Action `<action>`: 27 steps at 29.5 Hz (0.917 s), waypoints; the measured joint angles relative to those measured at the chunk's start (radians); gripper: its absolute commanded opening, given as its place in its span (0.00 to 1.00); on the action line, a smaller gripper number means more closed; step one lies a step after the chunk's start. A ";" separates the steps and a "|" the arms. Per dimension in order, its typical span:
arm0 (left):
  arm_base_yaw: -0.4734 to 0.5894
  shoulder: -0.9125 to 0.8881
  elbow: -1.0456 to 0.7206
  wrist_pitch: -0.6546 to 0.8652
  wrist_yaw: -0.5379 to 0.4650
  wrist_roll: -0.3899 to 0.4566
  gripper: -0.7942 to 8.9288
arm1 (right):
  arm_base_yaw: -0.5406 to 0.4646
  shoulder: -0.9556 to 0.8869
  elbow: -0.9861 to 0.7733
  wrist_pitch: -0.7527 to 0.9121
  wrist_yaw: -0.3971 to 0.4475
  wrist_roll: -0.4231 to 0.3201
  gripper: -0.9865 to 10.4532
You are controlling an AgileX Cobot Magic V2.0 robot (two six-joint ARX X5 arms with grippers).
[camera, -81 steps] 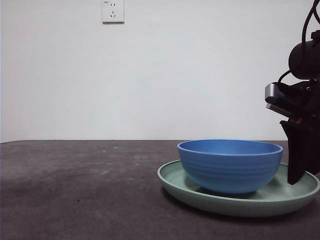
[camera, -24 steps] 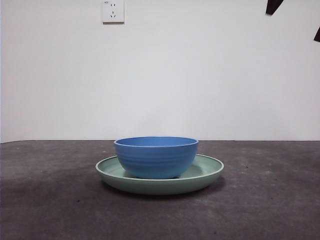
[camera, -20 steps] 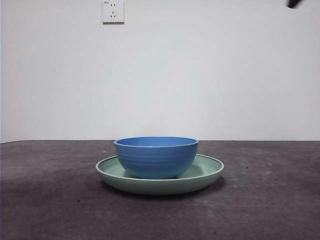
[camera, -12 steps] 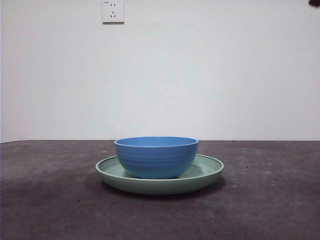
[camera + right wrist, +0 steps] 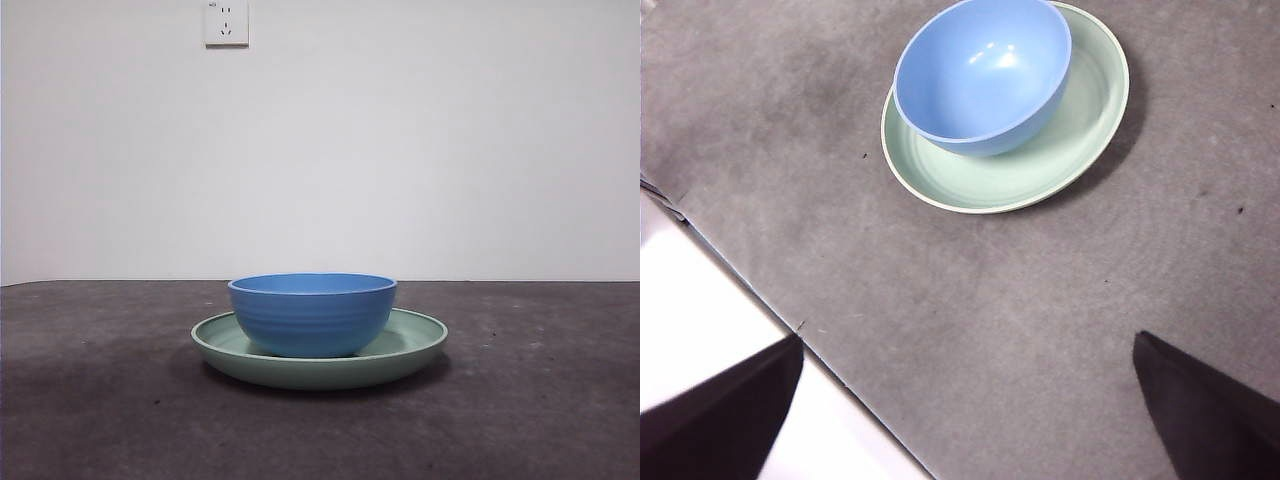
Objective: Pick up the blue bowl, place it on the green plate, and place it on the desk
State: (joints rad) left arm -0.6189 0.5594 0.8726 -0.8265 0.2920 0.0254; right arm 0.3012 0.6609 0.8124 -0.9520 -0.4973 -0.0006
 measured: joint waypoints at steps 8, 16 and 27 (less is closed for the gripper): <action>0.000 0.000 0.000 0.000 0.000 0.002 0.11 | 0.000 0.000 0.000 0.000 0.000 0.000 0.11; 0.000 0.000 0.000 0.000 0.000 0.003 0.11 | 0.000 0.000 0.000 0.000 0.000 0.000 0.11; 0.014 -0.019 -0.001 0.001 0.000 0.003 0.11 | 0.000 0.000 0.000 0.000 0.000 0.000 0.11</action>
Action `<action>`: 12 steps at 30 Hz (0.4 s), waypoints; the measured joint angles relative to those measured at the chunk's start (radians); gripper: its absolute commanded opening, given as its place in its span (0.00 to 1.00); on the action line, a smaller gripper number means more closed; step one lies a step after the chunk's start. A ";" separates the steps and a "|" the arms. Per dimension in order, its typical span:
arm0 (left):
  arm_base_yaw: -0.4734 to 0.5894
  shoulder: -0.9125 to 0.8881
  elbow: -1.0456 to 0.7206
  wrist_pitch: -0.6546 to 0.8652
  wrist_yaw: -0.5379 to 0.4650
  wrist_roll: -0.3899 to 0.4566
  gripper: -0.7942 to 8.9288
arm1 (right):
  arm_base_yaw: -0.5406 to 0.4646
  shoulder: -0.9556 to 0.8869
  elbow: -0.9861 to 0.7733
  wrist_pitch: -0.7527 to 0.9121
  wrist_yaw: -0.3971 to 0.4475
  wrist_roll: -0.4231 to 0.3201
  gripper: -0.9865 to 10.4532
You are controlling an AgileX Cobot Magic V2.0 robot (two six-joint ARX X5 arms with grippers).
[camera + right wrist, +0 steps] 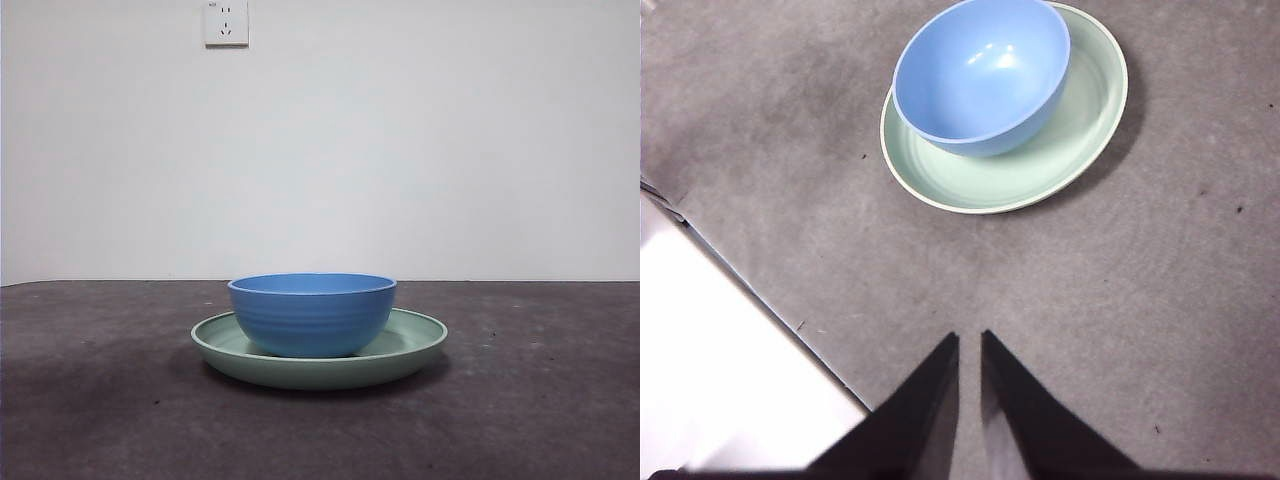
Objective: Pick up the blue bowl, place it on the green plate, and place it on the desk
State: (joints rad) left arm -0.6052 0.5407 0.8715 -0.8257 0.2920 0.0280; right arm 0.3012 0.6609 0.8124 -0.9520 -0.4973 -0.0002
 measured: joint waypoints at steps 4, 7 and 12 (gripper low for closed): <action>0.097 -0.024 -0.024 0.015 0.002 0.000 0.11 | 0.000 0.000 0.000 0.000 0.000 0.000 0.11; 0.197 -0.038 -0.095 0.068 0.002 0.000 0.11 | 0.000 0.000 0.000 0.000 0.000 0.000 0.11; 0.336 -0.105 -0.277 0.204 0.002 0.011 0.11 | 0.000 0.000 0.000 0.000 0.000 0.000 0.11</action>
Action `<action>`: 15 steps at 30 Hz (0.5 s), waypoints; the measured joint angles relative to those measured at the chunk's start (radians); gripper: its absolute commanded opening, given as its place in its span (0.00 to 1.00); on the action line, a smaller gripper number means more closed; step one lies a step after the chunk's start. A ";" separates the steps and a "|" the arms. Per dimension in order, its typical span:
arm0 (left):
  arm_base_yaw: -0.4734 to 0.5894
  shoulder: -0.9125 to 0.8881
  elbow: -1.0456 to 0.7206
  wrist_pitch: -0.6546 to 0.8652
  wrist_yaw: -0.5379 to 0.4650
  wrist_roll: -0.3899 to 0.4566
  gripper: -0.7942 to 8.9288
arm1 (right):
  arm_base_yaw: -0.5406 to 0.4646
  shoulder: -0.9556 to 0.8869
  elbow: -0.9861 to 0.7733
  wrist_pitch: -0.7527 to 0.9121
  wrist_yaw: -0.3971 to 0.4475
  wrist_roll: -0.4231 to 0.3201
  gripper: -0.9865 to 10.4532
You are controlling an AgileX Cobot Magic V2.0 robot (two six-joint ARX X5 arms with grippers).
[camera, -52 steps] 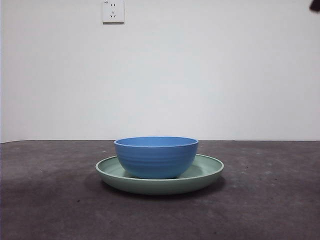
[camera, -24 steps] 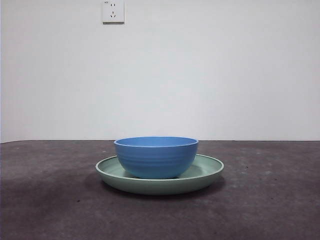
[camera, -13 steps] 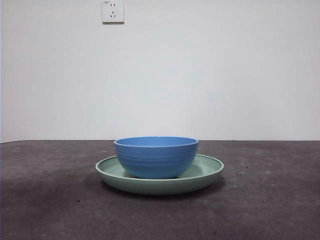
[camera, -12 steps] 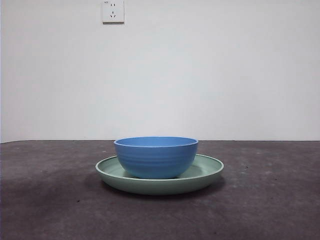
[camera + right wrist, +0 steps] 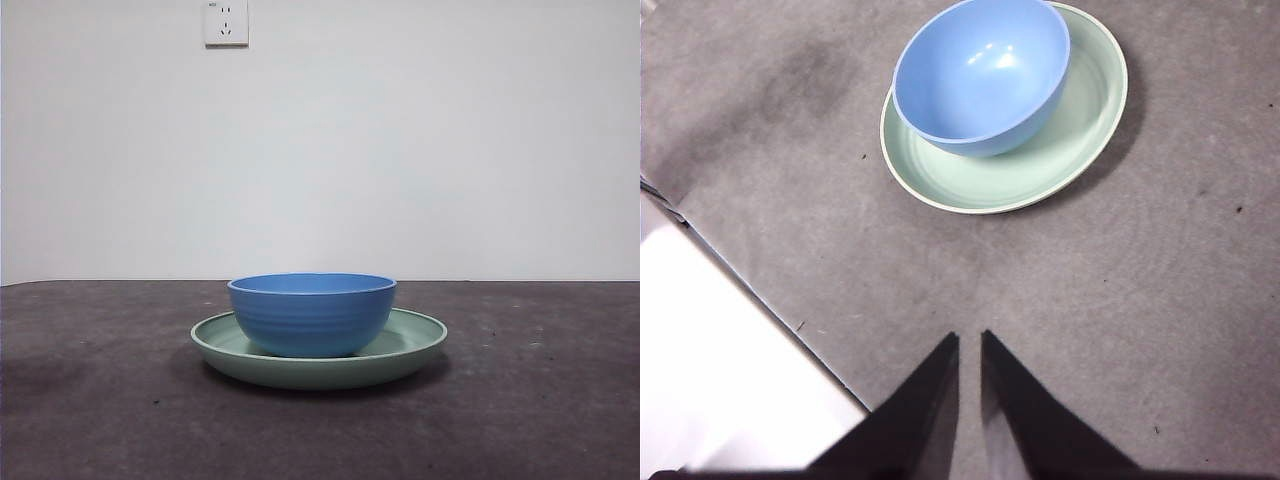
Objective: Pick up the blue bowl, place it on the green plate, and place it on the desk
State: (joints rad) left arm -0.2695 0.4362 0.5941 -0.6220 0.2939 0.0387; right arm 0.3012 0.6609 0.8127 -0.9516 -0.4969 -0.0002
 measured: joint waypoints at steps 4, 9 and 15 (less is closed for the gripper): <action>0.097 -0.106 -0.187 0.173 -0.005 0.007 0.11 | 0.000 0.000 0.000 0.000 0.000 0.000 0.11; 0.154 -0.206 -0.378 0.373 -0.019 0.006 0.11 | 0.000 0.000 0.000 0.000 0.000 0.000 0.11; 0.214 -0.281 -0.474 0.418 -0.090 -0.034 0.11 | 0.000 0.000 0.000 0.000 0.000 0.000 0.11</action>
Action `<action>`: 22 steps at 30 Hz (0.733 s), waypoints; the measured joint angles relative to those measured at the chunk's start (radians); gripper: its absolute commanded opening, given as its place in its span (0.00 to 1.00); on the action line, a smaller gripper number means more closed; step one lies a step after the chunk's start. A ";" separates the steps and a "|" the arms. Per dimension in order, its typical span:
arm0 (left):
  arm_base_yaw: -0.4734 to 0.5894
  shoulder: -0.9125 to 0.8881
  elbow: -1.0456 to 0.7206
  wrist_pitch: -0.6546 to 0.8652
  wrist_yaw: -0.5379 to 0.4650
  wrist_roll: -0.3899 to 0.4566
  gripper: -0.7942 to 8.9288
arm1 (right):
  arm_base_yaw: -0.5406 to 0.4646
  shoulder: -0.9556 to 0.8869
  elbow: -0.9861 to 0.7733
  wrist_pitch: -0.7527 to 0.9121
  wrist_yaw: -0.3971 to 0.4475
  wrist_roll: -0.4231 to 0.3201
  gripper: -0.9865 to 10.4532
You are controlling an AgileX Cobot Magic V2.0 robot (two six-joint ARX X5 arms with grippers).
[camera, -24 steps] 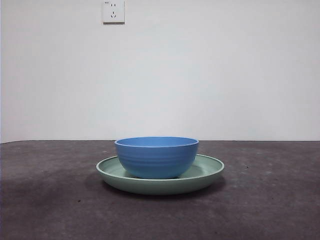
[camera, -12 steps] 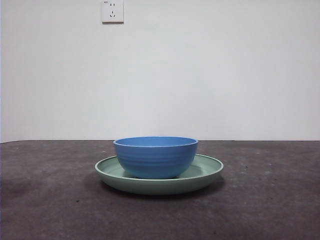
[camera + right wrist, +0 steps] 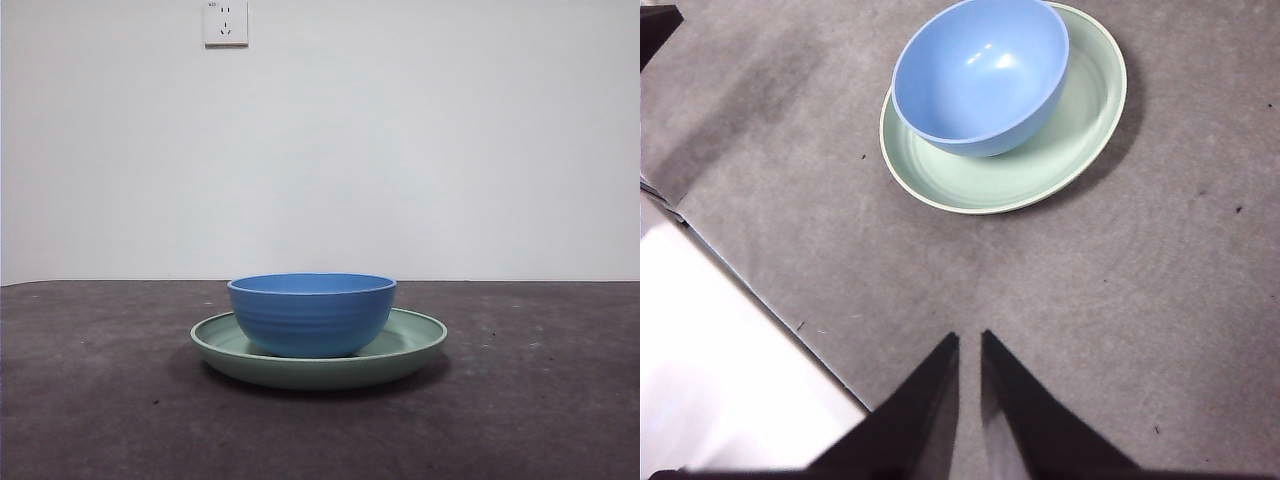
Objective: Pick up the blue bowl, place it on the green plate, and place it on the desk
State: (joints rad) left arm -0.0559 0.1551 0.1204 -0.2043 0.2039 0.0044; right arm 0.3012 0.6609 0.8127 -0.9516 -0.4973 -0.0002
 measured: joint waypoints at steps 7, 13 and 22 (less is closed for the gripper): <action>0.041 -0.051 -0.047 0.007 -0.104 -0.026 0.11 | 0.000 0.000 0.000 0.000 0.000 0.000 0.11; 0.050 -0.108 -0.084 0.015 -0.177 -0.045 0.11 | 0.000 0.000 0.000 0.000 0.000 0.000 0.11; 0.049 -0.151 -0.088 0.023 -0.179 -0.047 0.11 | 0.000 0.000 0.000 0.000 0.000 0.000 0.11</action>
State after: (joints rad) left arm -0.0067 0.0044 0.0322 -0.1814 0.0250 -0.0429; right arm 0.3012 0.6609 0.8127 -0.9516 -0.4969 -0.0002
